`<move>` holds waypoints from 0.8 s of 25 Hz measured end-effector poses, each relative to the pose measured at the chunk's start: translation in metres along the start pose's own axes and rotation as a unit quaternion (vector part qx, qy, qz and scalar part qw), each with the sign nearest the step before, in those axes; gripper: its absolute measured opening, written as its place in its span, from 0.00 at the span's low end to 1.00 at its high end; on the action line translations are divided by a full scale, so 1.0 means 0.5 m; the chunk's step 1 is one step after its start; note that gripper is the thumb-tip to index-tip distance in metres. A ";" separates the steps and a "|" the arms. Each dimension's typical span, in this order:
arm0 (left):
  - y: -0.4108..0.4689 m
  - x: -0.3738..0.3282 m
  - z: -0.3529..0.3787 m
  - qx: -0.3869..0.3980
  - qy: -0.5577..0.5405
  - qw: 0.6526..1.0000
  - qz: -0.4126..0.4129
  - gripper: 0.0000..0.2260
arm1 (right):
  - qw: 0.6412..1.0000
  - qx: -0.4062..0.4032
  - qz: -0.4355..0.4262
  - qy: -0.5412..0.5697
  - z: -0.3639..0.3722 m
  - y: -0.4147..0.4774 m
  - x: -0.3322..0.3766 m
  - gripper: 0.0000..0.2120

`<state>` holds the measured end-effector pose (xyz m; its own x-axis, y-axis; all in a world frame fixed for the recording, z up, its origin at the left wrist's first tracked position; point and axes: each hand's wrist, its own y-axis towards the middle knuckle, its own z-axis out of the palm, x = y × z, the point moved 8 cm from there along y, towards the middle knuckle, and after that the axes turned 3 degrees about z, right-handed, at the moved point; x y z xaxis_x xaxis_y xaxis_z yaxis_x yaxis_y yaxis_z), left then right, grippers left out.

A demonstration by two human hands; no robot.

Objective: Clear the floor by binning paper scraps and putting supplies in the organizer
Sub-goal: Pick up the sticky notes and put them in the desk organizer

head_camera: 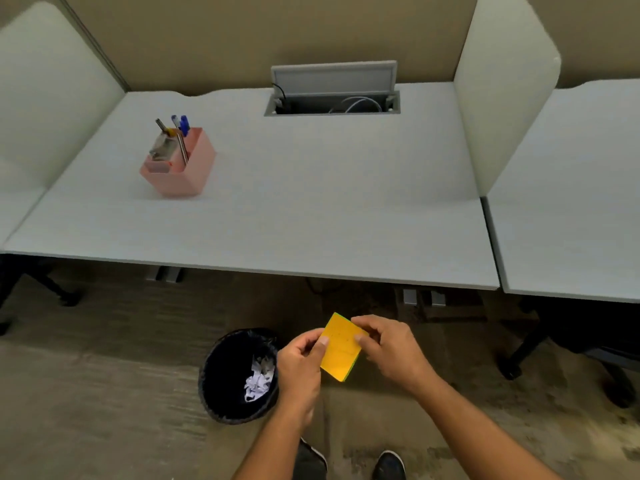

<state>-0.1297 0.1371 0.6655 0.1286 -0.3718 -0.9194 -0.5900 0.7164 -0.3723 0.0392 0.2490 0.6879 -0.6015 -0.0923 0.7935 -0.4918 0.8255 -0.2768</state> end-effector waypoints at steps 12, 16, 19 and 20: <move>0.140 -0.158 -0.262 -0.041 -0.055 0.998 -0.016 0.08 | 0.998 0.030 -0.018 -0.060 0.100 0.139 0.327 0.13; 0.211 -0.213 -0.354 -0.048 -0.070 0.996 0.010 0.09 | 0.996 0.011 -0.033 -0.086 0.150 0.217 0.429 0.12; 0.252 -0.239 -0.427 -0.073 -0.085 0.994 0.007 0.09 | 0.992 0.003 -0.066 -0.109 0.195 0.273 0.504 0.11; 0.261 -0.246 -0.450 -0.084 -0.086 0.993 0.006 0.09 | 0.992 0.010 -0.072 -0.105 0.212 0.288 0.525 0.10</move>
<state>-0.4018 0.1436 0.7584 0.2461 -0.2480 -0.9370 -0.7145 0.6068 -0.3482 -0.2561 0.2845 0.7988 -0.6407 -0.3240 0.6961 -0.5932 0.7845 -0.1808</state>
